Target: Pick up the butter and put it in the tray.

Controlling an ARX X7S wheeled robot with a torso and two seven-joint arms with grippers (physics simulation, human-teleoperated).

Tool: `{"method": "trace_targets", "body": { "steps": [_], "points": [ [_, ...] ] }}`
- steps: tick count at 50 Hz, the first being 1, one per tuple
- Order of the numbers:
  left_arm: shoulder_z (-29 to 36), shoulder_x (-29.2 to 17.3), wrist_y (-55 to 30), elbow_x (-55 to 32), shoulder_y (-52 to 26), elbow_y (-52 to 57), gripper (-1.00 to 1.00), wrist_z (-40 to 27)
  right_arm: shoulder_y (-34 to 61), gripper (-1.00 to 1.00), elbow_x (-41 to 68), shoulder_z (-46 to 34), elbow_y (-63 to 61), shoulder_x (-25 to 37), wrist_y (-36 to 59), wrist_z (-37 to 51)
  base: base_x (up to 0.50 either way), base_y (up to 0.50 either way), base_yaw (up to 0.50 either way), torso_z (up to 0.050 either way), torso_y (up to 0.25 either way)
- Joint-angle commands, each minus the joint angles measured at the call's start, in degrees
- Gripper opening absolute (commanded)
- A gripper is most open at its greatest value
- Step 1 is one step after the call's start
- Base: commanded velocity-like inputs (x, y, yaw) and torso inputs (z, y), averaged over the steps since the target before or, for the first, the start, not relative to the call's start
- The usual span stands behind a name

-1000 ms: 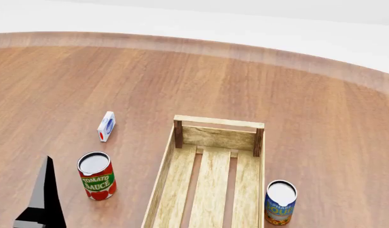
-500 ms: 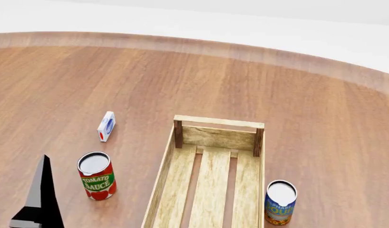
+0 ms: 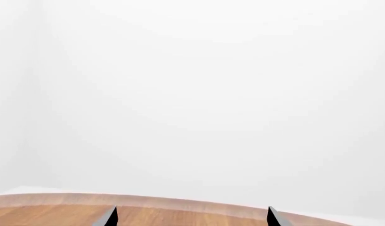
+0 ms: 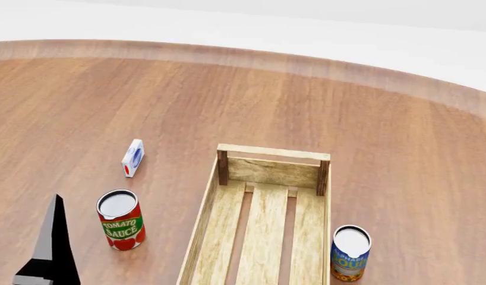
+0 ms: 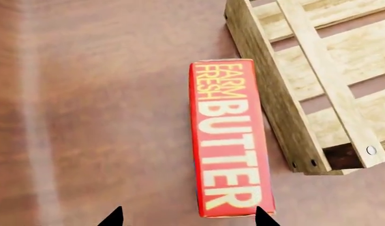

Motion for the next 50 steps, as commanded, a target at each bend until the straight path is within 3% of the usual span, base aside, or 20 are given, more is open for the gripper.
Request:
{"method": "trace_targets", "body": {
  "steps": [1, 19, 37, 50],
  "points": [
    [0.4, -0.2, 0.3, 0.0, -0.1, -0.2, 1.00, -0.2, 0.2, 1.00, 0.5, 0.4, -0.3, 0.5, 0.5, 0.2, 0.00, 0.00, 0.00, 0.000, 0.000],
    [0.6, -0.8, -0.1, -0.6, -0.3, 0.1, 1.00, -0.8, 3.0, 1.00, 2.7, 3.3, -2.3, 1.5, 2.3, 0.9, 0.00, 0.00, 0.00, 0.000, 0.000],
    [1.4, -1.3, 0.4, 0.4, -0.2, 0.3, 1.00, -1.5, 7.0, 1.00, -2.8, -3.0, 1.7, -3.0, 1.3, -1.7, 0.00, 0.00, 0.00, 0.000, 0.000],
    [1.4, -1.5, 0.6, -0.5, -0.3, -0.1, 1.00, -1.6, 6.1, 1.00, -4.4, -4.1, 3.4, -2.6, 0.3, -1.4, 0.00, 0.00, 0.00, 0.000, 0.000]
  ]
}}
